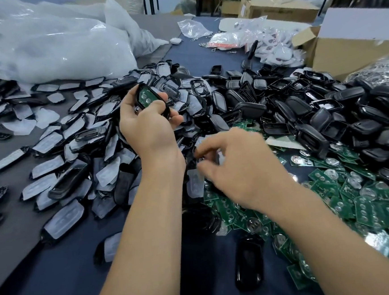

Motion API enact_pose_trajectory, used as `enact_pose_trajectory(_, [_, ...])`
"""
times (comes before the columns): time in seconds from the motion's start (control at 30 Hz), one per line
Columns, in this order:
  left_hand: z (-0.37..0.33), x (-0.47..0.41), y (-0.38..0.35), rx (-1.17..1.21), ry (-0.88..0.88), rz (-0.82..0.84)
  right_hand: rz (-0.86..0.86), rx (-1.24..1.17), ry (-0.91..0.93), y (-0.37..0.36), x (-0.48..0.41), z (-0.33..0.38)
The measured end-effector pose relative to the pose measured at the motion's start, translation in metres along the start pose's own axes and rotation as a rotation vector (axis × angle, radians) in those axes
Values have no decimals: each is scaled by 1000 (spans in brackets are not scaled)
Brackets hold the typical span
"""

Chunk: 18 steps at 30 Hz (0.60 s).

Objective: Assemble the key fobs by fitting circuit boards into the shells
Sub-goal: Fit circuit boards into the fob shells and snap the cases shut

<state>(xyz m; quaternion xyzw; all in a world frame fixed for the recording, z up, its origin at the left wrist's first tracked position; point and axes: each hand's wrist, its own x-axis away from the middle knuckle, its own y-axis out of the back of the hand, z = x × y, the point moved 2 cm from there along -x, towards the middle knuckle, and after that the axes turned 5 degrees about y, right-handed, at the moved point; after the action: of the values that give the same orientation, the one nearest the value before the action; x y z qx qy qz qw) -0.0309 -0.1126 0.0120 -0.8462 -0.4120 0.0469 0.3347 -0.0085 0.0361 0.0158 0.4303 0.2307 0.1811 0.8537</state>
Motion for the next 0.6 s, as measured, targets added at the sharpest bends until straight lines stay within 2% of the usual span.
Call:
enact_pose_trajectory(0.07, [0, 1, 1, -6, 1, -3, 165, 217, 68, -12, -1, 9])
enact_pose_trajectory(0.13, [1, 1, 2, -12, 10, -12, 221, 304, 63, -18, -2, 11])
enact_pose_trajectory(0.2, [2, 1, 2, -8, 26, -24, 175, 126, -8, -17, 0, 5])
enact_pose_trajectory(0.3, [1, -1, 3, -6, 32, -26, -57, -136, -163, -5, 6, -15])
enact_pose_trajectory(0.37, [1, -1, 2, -1, 36, -17, -146, -112, -231, 6, 9, -28])
enact_pose_trajectory(0.6, [3, 0, 0, -5, 44, 4, -55, 45, -286, 2, 13, -24])
